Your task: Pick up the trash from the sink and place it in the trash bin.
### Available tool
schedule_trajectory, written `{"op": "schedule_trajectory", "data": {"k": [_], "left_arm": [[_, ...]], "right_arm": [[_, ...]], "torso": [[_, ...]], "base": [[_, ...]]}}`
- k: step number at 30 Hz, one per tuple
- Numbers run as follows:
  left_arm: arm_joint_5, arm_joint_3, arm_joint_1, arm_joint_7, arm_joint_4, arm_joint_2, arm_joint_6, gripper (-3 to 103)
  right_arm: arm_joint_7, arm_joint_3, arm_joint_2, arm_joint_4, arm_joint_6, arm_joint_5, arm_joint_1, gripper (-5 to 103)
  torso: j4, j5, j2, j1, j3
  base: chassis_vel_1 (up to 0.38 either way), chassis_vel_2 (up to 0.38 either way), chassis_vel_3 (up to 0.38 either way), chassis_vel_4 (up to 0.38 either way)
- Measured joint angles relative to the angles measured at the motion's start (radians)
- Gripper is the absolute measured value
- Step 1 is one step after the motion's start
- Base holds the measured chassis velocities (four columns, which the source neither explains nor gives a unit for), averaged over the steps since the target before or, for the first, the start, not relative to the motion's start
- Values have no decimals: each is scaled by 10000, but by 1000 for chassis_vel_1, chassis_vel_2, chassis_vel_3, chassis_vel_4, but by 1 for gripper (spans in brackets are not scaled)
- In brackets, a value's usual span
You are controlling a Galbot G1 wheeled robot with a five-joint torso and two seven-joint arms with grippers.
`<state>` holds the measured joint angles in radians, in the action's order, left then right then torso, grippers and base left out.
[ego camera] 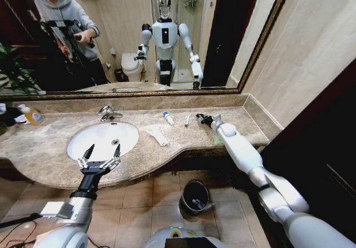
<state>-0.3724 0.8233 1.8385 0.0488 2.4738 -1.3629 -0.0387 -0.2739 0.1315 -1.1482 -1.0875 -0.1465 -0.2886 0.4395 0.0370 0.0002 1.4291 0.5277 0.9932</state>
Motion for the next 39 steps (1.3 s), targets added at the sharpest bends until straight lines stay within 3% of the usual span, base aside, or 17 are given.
{"op": "schedule_trajectory", "data": {"k": [10,13,16,21,29,34,39], "left_arm": [[0,0,0,0,0,1,0,100],[0,0,0,-1,0,0,0,100],[0,0,1,0,0,2,0,100],[0,0,0,0,0,0,0,100],[0,0,0,0,0,0,0,100],[0,0,0,0,1,1,0,100],[0,0,0,0,0,1,0,100]], "right_arm": [[1377,1222,1536,-4204,-163,-925,2737,23],[1953,1840,2004,-6073,-1,-1275,4850,23],[2126,2548,2009,-7030,102,-1305,6067,23],[2286,3991,1320,-8966,478,-1037,9242,23],[2170,3786,246,-9274,1226,124,11407,23],[2099,3570,-226,-8779,1490,779,11725,23],[2008,3149,-824,-7118,1914,1841,11463,23]], "torso": [[-2,-4,0,-1,-2],[-2,4,0,-2,-2],[-3,-2,1,-4,-3],[-6,-2,1,-4,-3],[-1,-10,1,-1,-2],[-3,-3,2,-2,-2],[-2,-1,1,-2,-1]], "base": [[0,0,0,0],[0,0,0,0],[0,0,0,0],[0,0,0,0],[0,0,0,0],[0,0,0,0],[0,0,0,0]]}}
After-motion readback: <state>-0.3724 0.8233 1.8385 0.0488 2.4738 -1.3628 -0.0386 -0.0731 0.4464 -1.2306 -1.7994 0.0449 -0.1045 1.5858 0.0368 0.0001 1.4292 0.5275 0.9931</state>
